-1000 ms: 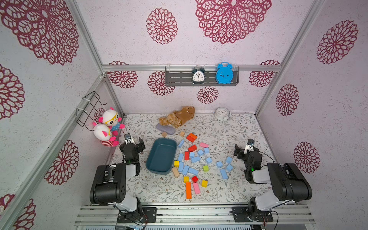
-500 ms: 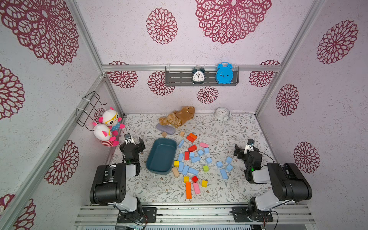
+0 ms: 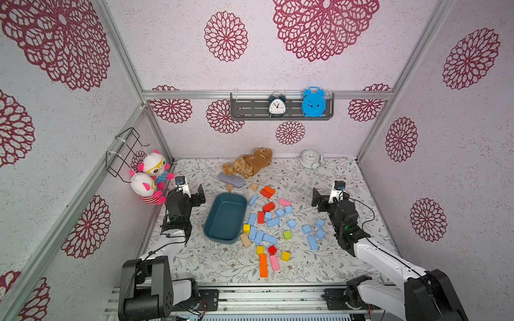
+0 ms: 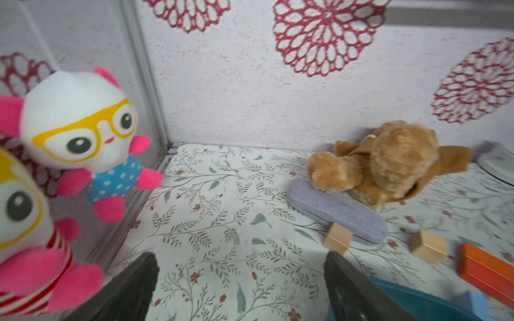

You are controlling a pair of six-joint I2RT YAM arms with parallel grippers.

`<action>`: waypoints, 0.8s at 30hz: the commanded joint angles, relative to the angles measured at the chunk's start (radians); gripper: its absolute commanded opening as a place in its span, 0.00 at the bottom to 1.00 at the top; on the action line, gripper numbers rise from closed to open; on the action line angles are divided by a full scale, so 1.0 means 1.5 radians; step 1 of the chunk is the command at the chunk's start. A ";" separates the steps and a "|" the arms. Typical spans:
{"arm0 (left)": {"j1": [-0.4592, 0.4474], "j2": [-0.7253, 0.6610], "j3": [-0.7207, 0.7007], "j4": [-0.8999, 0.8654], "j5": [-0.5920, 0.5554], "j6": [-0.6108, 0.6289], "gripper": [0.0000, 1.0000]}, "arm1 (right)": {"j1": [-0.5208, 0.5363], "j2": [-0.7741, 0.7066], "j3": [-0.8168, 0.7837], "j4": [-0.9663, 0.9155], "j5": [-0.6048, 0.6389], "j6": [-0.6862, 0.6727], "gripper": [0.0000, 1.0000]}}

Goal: Pick out the blue building blocks
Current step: Move the storage box to the center of the board.

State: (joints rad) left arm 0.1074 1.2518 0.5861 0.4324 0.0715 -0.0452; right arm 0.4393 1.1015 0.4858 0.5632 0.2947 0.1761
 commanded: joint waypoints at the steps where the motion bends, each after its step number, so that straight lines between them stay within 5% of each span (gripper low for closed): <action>1: -0.023 -0.038 0.065 -0.212 0.163 0.075 0.99 | 0.092 -0.001 0.018 -0.086 0.047 0.102 0.99; 6: -0.190 0.008 0.181 -0.391 0.113 0.136 0.97 | 0.266 0.035 -0.017 -0.001 0.124 0.183 0.99; 12: -0.343 0.154 0.249 -0.428 -0.002 0.203 0.96 | 0.409 0.165 -0.021 0.123 0.228 0.248 0.99; 18: -0.360 0.235 0.261 -0.403 -0.074 0.203 0.96 | 0.444 0.248 0.027 0.129 0.250 0.247 0.99; 24: -0.362 0.288 0.285 -0.437 -0.127 0.212 0.97 | 0.449 0.217 -0.011 0.145 0.270 0.262 0.99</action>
State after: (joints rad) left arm -0.4358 1.6619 0.9787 -0.1871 -0.0498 0.2508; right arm 1.1065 1.4776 0.4938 0.7300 0.6357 0.5343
